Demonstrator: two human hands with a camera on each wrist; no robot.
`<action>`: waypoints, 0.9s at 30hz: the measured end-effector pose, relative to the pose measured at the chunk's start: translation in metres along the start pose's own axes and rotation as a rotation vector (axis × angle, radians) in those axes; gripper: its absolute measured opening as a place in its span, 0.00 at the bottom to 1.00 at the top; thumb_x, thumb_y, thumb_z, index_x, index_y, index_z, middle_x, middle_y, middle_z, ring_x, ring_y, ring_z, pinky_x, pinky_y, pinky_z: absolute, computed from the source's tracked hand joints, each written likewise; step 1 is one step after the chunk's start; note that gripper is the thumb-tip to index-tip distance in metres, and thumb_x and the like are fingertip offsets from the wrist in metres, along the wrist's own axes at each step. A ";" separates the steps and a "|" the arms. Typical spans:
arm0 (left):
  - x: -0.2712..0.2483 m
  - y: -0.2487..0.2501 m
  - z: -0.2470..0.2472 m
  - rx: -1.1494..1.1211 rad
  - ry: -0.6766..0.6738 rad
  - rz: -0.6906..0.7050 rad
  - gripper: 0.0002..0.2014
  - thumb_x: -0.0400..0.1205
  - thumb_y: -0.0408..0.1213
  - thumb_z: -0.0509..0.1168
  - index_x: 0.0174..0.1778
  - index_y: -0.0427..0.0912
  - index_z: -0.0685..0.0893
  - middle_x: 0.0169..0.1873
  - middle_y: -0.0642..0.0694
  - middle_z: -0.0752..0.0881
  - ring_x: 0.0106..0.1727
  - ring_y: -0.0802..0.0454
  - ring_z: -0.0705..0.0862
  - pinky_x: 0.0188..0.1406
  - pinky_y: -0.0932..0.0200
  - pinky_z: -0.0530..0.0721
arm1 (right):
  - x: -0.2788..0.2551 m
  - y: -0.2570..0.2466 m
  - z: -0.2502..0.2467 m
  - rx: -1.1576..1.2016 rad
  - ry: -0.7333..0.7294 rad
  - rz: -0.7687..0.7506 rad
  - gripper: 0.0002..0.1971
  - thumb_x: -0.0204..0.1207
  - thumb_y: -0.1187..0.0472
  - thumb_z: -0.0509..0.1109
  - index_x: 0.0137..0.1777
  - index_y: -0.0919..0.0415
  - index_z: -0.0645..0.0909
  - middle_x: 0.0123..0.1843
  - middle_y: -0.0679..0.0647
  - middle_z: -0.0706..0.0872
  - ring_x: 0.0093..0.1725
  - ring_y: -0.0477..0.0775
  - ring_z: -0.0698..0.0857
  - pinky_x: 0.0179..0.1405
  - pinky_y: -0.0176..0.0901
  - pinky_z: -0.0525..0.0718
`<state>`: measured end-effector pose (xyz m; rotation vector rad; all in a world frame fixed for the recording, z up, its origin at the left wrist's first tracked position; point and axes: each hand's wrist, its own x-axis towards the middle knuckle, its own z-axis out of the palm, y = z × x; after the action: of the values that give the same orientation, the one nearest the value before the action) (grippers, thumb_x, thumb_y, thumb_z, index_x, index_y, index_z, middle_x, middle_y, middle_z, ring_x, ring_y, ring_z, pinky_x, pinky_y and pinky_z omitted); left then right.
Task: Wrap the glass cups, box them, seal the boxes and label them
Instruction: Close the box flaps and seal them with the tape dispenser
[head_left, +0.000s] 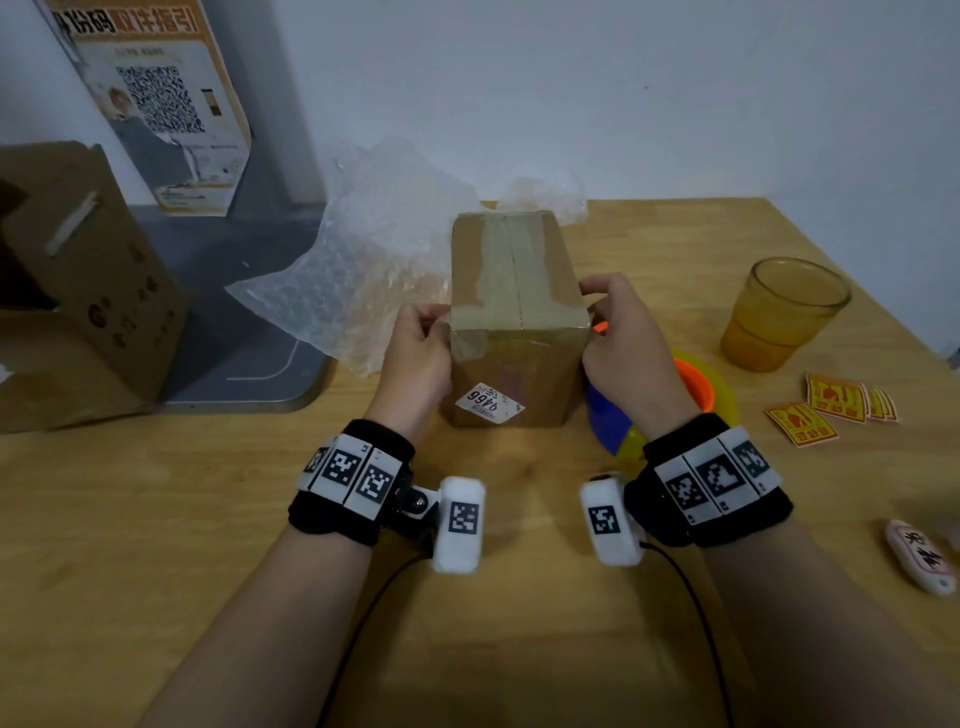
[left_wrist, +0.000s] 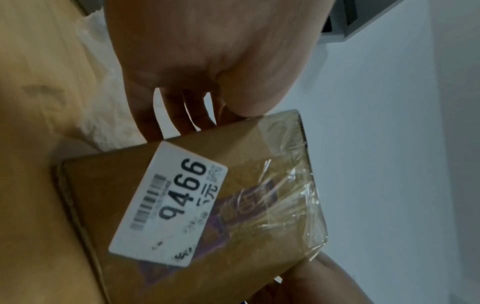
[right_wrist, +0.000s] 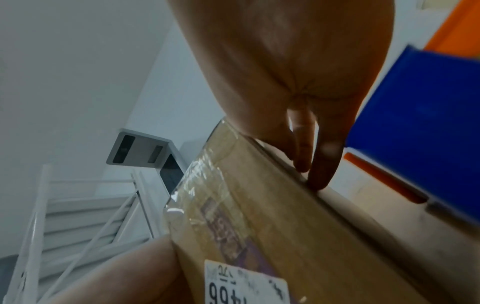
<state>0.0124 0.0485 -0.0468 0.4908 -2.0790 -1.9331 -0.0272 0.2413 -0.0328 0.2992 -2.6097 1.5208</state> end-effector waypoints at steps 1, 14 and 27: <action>0.000 0.001 -0.002 0.008 0.021 0.009 0.05 0.92 0.38 0.59 0.58 0.49 0.80 0.57 0.43 0.89 0.56 0.47 0.89 0.51 0.47 0.89 | -0.001 -0.002 -0.002 0.023 0.003 0.007 0.14 0.87 0.67 0.68 0.68 0.51 0.75 0.50 0.51 0.85 0.43 0.46 0.86 0.33 0.37 0.81; -0.023 0.029 -0.004 0.035 -0.038 0.269 0.21 0.85 0.45 0.70 0.31 0.49 0.67 0.32 0.42 0.70 0.34 0.49 0.70 0.37 0.49 0.75 | -0.011 -0.039 -0.009 0.315 0.068 0.082 0.05 0.84 0.62 0.68 0.48 0.52 0.79 0.31 0.50 0.83 0.19 0.42 0.76 0.19 0.34 0.74; -0.020 0.024 -0.014 0.156 -0.128 0.212 0.30 0.87 0.61 0.60 0.51 0.31 0.81 0.38 0.42 0.80 0.38 0.48 0.80 0.40 0.48 0.80 | -0.010 -0.027 -0.008 0.260 -0.060 0.209 0.15 0.90 0.45 0.61 0.69 0.52 0.70 0.41 0.54 0.82 0.28 0.46 0.81 0.25 0.38 0.80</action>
<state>0.0344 0.0456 -0.0211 0.1714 -2.2704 -1.7324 -0.0114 0.2358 -0.0077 0.0951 -2.5554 1.9536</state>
